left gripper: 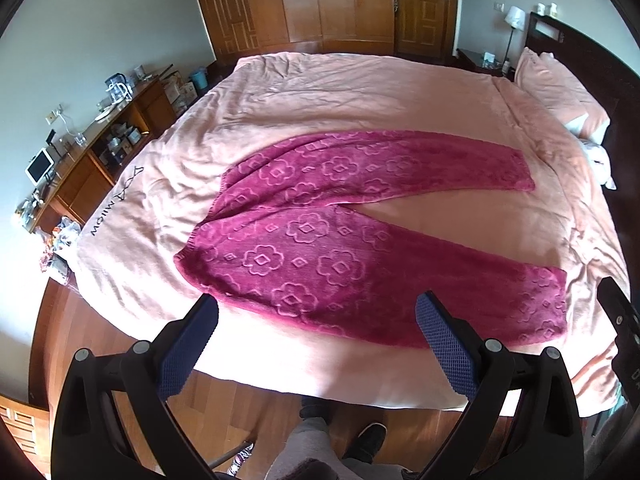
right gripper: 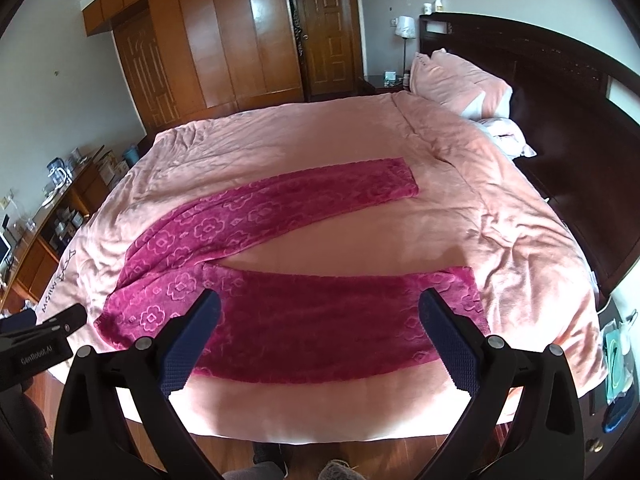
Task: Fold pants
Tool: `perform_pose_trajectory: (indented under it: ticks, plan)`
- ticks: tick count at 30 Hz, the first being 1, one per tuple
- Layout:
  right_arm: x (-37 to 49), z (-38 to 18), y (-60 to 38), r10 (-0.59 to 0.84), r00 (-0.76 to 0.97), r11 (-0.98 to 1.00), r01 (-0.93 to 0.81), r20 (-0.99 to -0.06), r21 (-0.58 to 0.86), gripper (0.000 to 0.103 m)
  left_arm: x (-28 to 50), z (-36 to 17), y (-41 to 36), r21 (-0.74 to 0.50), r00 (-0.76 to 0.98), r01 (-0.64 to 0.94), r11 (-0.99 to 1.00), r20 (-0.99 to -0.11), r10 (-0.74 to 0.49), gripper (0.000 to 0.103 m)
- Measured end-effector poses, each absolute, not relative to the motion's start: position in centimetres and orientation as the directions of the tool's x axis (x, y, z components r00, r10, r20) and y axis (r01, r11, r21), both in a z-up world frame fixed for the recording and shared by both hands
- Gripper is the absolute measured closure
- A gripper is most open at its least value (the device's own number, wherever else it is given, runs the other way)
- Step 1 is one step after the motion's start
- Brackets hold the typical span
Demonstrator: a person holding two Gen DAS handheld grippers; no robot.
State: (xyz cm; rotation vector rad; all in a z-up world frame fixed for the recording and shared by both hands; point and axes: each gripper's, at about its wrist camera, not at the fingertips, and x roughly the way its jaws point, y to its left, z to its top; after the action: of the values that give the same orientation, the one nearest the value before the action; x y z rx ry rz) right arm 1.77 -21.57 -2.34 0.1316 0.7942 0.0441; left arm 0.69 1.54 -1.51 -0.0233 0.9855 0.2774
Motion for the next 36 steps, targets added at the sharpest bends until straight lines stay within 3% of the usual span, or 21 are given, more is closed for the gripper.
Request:
perform_pose_trajectory:
  ticks: [22, 27, 36]
  plan:
    - [4.5, -5.9, -20.5, 0.093, 0.66, 0.992, 0.0, -0.745, 0.125, 0.003, 1.4, -4.1, 4.3, 0.149, 0.45, -0.29, 0.945, -0.85, 0.272, 0.005]
    - [5.8, -9.0, -18.3, 0.121, 0.584, 0.992, -0.045, -0.803, 0.117, 0.003, 1.9, -6.4, 6.9, 0.135, 0.398, -0.306, 0.942, -0.881, 0.255, 0.005]
    - [10.2, -10.7, -11.4, 0.082, 0.591, 0.994, -0.103, -0.803, 0.026, 0.003, 8.4, -11.2, 14.8, 0.053, 0.365, -0.311, 0.949, -0.915, 0.17, 0.005]
